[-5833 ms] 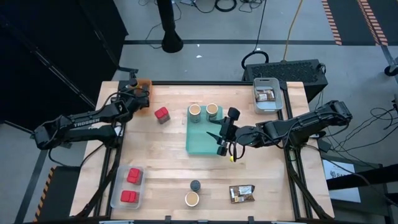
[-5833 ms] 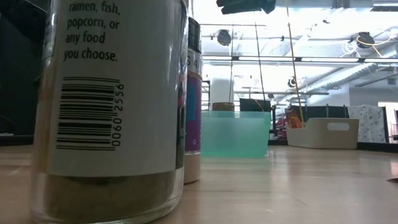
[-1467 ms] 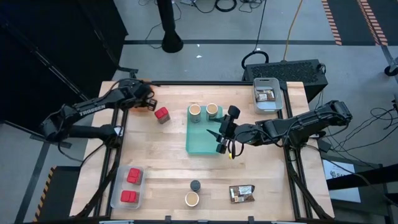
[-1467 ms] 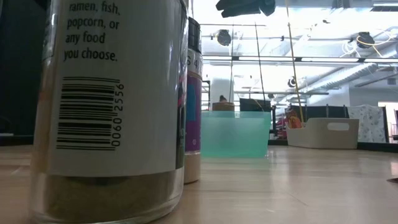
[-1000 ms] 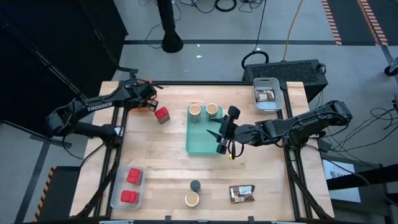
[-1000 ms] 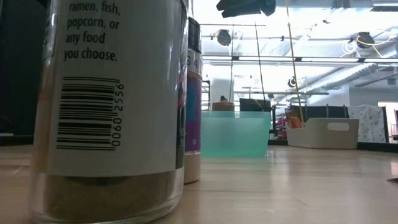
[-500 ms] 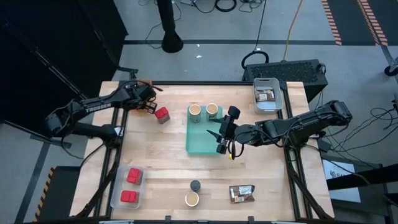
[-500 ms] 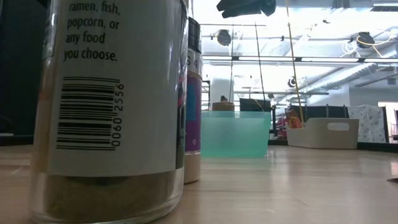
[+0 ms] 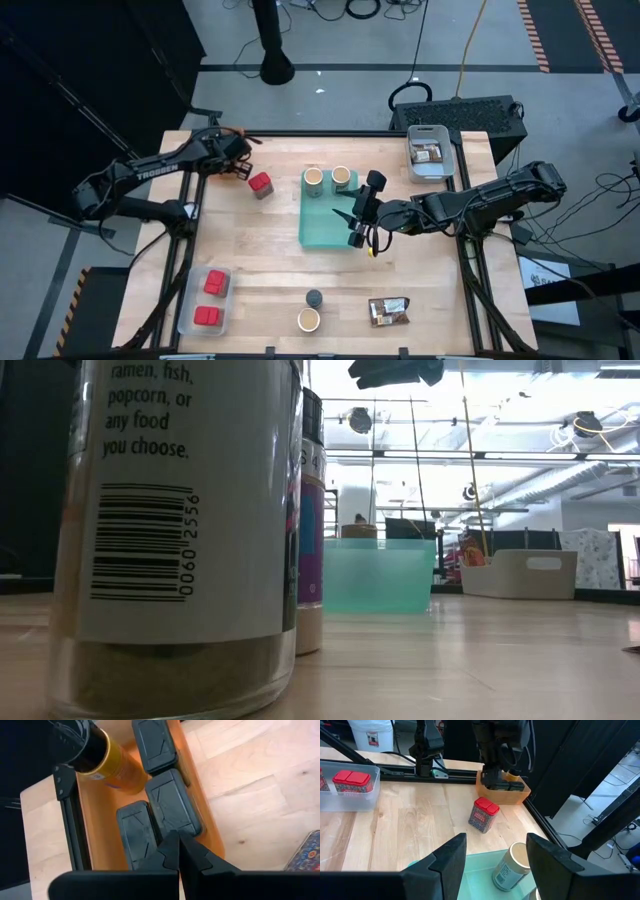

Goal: Sort spices by type
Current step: Adjust the black seasoning can in the orange bin, then put the red seasoning can into the transparent bin

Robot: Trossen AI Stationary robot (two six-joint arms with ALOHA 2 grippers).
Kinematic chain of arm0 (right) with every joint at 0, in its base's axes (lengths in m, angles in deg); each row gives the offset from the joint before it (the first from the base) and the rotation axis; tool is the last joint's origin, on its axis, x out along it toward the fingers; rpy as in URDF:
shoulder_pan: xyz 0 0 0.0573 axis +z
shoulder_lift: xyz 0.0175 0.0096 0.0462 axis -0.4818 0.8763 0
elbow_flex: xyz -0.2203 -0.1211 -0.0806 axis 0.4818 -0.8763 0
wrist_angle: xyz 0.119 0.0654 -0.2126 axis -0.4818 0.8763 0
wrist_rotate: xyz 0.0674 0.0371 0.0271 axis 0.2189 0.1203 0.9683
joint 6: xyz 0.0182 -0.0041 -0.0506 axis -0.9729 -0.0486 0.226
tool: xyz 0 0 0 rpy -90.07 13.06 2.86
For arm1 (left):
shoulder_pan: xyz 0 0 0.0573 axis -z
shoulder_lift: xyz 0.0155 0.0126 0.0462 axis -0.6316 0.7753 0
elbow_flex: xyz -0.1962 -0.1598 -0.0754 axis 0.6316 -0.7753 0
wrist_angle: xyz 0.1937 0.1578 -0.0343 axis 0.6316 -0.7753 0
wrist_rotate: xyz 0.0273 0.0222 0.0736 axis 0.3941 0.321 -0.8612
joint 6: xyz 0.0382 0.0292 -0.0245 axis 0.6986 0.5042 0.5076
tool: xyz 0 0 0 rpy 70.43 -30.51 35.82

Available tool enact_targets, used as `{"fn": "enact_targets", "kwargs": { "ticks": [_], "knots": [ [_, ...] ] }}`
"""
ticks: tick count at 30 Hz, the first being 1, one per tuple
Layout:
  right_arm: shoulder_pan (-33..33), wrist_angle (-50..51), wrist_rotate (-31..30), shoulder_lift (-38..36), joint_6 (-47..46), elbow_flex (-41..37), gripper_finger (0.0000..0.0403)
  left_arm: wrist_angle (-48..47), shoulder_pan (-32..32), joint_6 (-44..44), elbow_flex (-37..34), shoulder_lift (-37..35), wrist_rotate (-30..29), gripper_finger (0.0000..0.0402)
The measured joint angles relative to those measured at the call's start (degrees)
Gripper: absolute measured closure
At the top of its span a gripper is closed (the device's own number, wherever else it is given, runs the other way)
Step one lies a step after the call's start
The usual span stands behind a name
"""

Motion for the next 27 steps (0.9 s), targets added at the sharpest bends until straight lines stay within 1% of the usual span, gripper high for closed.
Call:
{"fn": "enact_targets", "kwargs": {
  "ticks": [4,8,10,13,15,17,22,27],
  "knots": [
    [-0.01,0.11,0.00,0.00,0.00,0.00,0.0213,-0.71,0.80,0.11,1.42,0.00,-0.06,0.0401],
    [-0.01,0.26,0.00,0.00,0.00,0.00,0.0213,-2.26,4.49,-0.37,3.12,-0.55,0.19,0.0401],
    [0.00,0.59,0.00,0.00,0.00,0.00,0.0213,-1.68,7.58,-0.40,3.39,-1.01,1.73,0.0401],
    [0.00,1.21,0.00,0.00,-0.02,0.00,0.0213,-0.37,12.96,0.55,3.39,-1.27,6.58,0.0400],
    [0.00,1.27,0.00,0.00,-0.02,0.00,0.0213,-0.47,16.29,2.24,3.39,-1.27,9.20,0.0394],
    [0.00,1.27,0.00,0.00,-0.02,0.00,0.0213,-0.38,19.25,3.80,3.39,-1.27,10.53,0.0385],
    [0.00,1.27,0.00,0.00,-0.02,0.00,0.0213,0.53,23.67,4.10,3.39,-1.27,10.90,0.0370],
    [0.00,1.26,0.00,0.00,-0.02,0.00,0.0213,2.93,24.81,4.28,3.39,-1.27,9.13,0.0366]
  ]
}}
